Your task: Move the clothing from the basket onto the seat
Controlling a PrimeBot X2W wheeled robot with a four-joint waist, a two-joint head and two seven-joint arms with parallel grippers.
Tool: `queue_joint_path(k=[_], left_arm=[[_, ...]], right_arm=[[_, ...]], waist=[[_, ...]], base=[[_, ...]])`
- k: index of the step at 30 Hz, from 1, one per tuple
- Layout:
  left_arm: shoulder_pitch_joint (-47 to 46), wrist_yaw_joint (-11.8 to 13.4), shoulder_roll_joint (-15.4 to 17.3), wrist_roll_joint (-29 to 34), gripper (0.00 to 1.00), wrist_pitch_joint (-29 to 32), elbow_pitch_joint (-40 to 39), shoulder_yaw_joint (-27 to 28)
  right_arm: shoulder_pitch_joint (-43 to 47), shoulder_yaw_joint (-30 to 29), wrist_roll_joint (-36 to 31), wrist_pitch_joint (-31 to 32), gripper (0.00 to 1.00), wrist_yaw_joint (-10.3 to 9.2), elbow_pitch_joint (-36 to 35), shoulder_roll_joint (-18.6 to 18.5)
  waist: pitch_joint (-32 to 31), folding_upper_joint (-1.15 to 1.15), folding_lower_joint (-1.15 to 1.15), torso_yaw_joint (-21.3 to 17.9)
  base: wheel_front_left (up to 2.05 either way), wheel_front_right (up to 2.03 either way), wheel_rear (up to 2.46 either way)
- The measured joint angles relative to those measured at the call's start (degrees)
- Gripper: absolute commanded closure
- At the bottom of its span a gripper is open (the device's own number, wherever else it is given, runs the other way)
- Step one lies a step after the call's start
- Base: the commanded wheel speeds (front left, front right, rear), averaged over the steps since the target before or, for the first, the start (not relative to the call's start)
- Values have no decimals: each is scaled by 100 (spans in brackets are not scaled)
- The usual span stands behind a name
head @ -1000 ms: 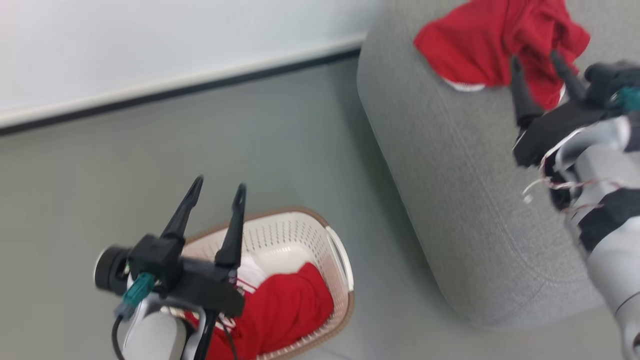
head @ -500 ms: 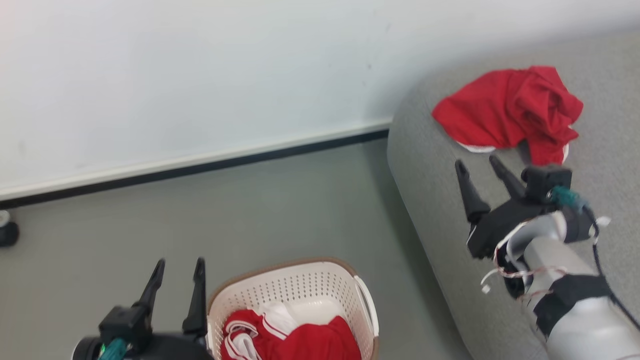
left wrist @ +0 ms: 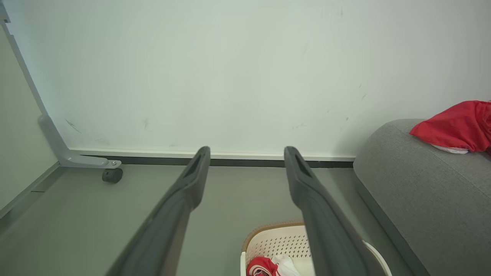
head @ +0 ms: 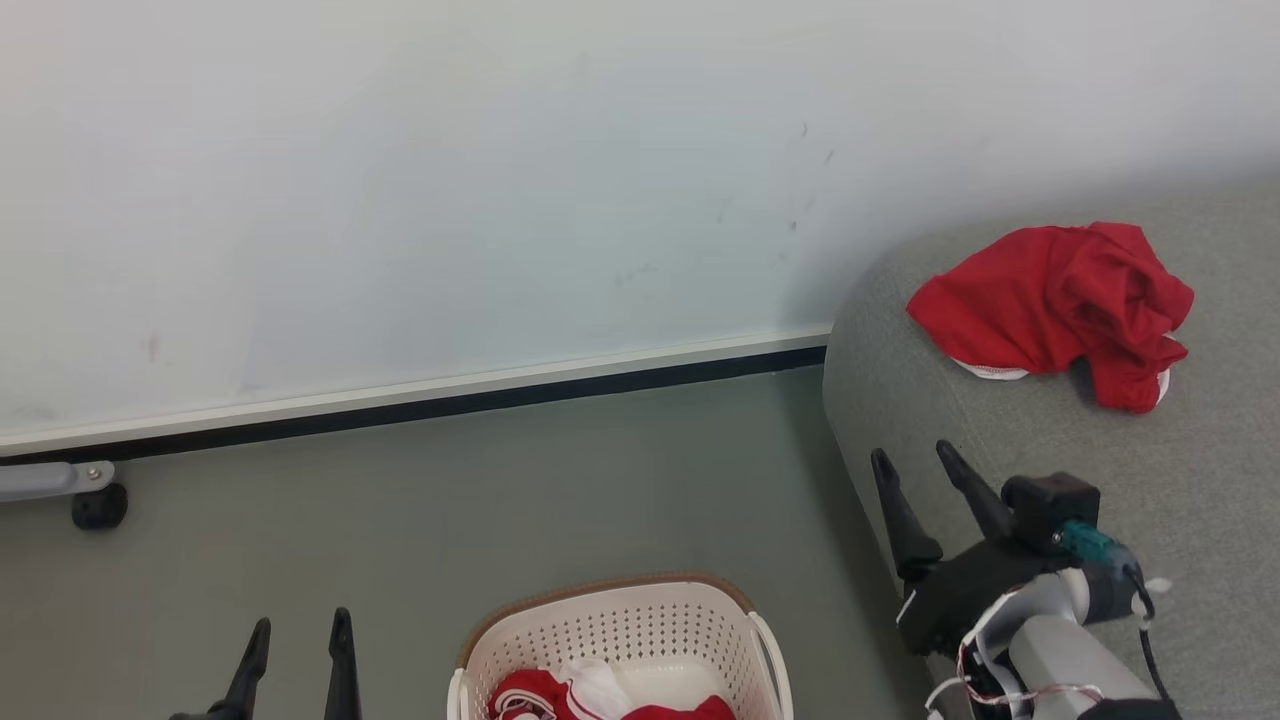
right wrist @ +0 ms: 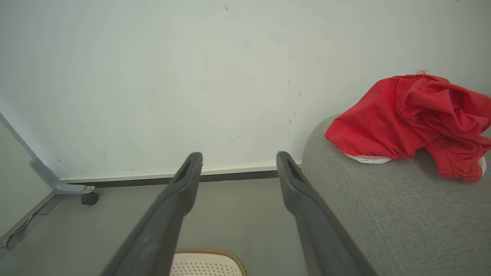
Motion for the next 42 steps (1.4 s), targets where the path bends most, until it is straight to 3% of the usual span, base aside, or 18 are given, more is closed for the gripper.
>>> queue_joint_path(k=[19,42], left_arm=[[383,51,-10,2,0,-4,-436,222],[494,98,-45,56,0,-5,-581,283]], right_arm=[[1790,-293,-249,0,0,-561,-1962,-80],[2187,-513,-506,0,0,-736,-2858,-160]], waist=[[-54,1,1,75],[40,1,1,54]], base=[[0,0,0],[0,0,0]])
